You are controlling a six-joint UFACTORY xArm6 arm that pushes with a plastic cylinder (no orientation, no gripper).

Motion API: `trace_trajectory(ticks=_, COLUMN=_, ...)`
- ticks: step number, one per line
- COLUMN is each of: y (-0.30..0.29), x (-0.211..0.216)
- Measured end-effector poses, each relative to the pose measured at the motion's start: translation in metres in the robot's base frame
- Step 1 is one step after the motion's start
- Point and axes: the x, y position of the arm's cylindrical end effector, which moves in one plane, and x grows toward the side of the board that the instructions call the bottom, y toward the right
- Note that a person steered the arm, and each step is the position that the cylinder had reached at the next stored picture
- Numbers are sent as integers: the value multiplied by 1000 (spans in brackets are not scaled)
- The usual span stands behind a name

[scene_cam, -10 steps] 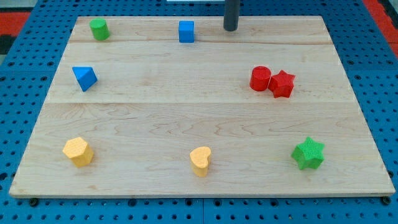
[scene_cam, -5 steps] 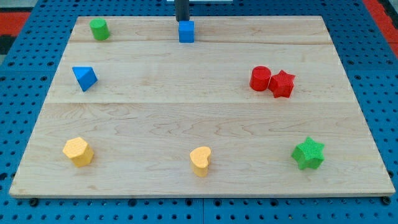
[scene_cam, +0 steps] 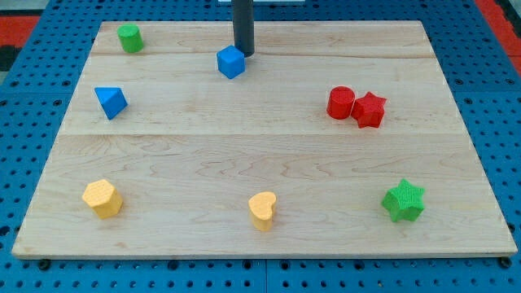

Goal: Push the blue cube towards the center left

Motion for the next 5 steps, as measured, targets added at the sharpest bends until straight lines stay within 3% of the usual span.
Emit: trace_trajectory(ticks=5, y=-77, x=74)
